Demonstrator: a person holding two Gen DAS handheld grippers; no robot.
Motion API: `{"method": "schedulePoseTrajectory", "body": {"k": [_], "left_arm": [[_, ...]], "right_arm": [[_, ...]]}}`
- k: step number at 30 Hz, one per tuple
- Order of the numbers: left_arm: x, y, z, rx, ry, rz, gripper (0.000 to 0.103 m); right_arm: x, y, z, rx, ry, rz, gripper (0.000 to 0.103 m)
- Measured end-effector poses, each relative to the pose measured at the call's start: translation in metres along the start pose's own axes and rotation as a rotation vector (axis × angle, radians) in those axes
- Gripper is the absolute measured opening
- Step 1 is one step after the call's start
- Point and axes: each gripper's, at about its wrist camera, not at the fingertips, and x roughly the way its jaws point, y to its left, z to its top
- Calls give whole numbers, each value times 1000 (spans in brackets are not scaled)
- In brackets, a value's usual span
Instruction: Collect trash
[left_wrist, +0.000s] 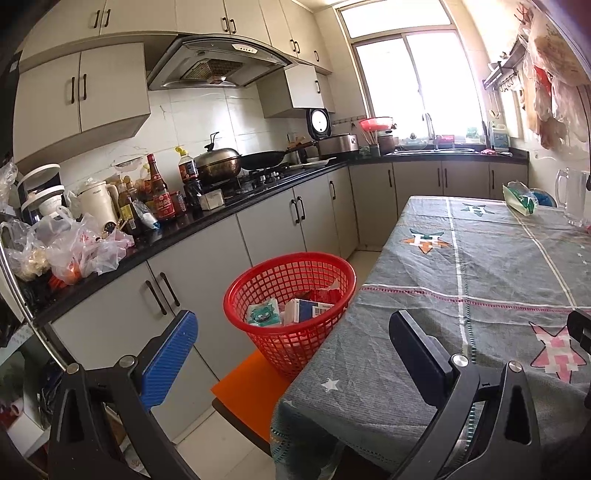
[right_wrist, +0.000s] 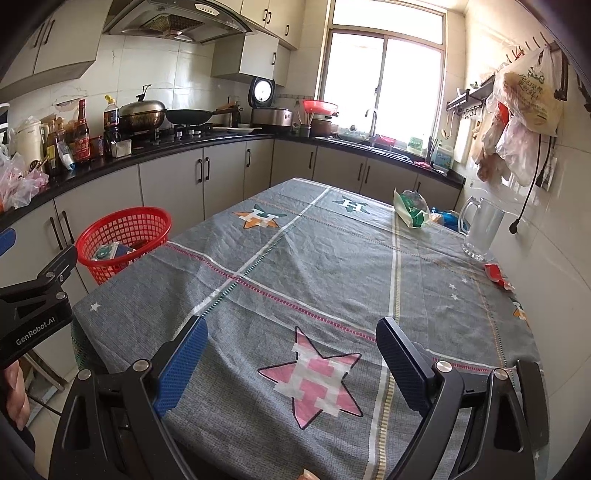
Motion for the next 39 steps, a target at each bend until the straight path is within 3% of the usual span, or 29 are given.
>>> {"method": "schedulePoseTrajectory", "body": {"k": [23,39], "left_arm": [[7,-6,-8,-2,23,-45,103],[15,-10,-12,-9,14,-127,103]], "right_arm": [[1,5,-1,-7,8,-12,96],[5,15,0,-26,37,-68,96]]}}
